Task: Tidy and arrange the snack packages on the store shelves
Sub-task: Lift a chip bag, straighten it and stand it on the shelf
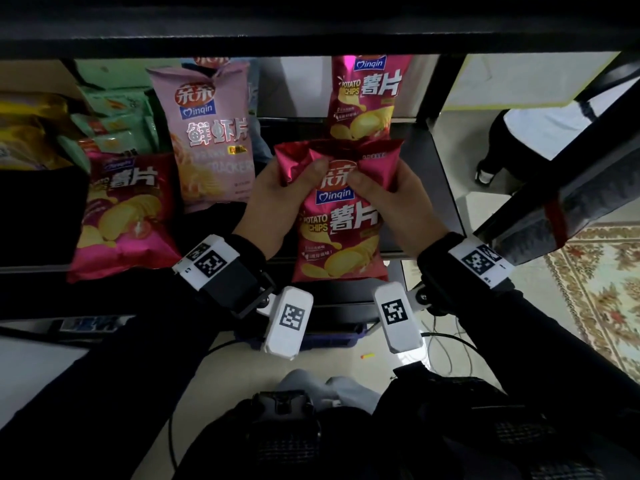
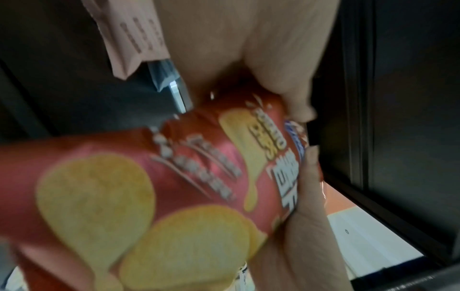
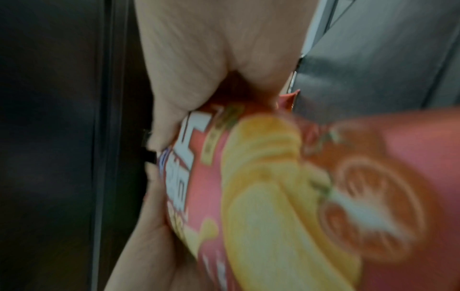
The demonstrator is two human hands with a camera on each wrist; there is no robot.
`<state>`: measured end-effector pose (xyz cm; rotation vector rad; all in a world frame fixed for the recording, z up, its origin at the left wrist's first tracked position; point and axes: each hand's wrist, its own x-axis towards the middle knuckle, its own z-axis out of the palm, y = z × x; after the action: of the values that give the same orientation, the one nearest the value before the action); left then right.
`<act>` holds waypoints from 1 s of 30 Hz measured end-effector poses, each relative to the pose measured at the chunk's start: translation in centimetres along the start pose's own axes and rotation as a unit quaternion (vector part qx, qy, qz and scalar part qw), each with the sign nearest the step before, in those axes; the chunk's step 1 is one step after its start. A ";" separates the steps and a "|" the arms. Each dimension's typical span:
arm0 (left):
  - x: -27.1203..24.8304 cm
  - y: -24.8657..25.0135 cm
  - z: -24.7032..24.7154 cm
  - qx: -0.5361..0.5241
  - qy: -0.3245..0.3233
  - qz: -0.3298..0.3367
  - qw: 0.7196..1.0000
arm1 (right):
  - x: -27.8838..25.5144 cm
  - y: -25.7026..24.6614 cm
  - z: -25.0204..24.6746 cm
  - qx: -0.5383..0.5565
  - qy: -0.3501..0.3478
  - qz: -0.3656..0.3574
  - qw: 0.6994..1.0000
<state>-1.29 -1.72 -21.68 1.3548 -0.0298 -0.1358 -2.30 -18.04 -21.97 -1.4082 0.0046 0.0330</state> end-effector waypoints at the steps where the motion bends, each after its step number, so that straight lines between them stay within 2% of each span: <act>1: 0.0 -0.1 0.0 0.003 0.012 0.003 1.000 | 0.1 -0.1 0.0 0.010 -0.008 0.005 1.000; 4: -0.1 -0.3 0.2 0.012 0.024 -0.006 1.000 | 0.5 -0.4 -0.3 0.054 0.009 0.003 0.999; 8: -0.5 -0.2 0.4 -0.037 -0.002 -0.015 0.999 | 0.5 -0.2 -0.7 0.058 0.036 0.006 0.998; 10: -0.5 -0.1 0.5 -0.039 -0.001 -0.017 0.999 | 0.3 0.0 -0.8 0.051 0.032 0.007 0.998; 13: -0.2 0.1 0.7 0.020 0.021 -0.022 0.999 | 0.1 0.3 -1.1 0.055 0.006 0.008 0.998; 16: -0.2 0.3 0.5 0.044 0.027 -0.025 0.998 | 0.2 0.4 -1.4 0.050 -0.022 0.038 0.998; 19: -0.4 0.3 0.3 0.047 0.018 -0.026 0.998 | 0.4 0.1 -1.9 0.032 -0.019 0.040 0.998; 24: -0.4 0.3 0.1 -0.053 0.019 -0.050 0.997 | 0.7 -0.1 -1.9 0.062 -0.007 0.022 0.998; 30: 0.4 1.0 -0.6 -0.121 -0.006 -0.084 0.989 | 1.1 -1.1 -1.4 0.103 0.001 0.056 0.993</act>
<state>-0.73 -0.99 -20.90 1.1129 0.0891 -0.2806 -1.15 -19.54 -21.18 -1.1995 0.0858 0.1203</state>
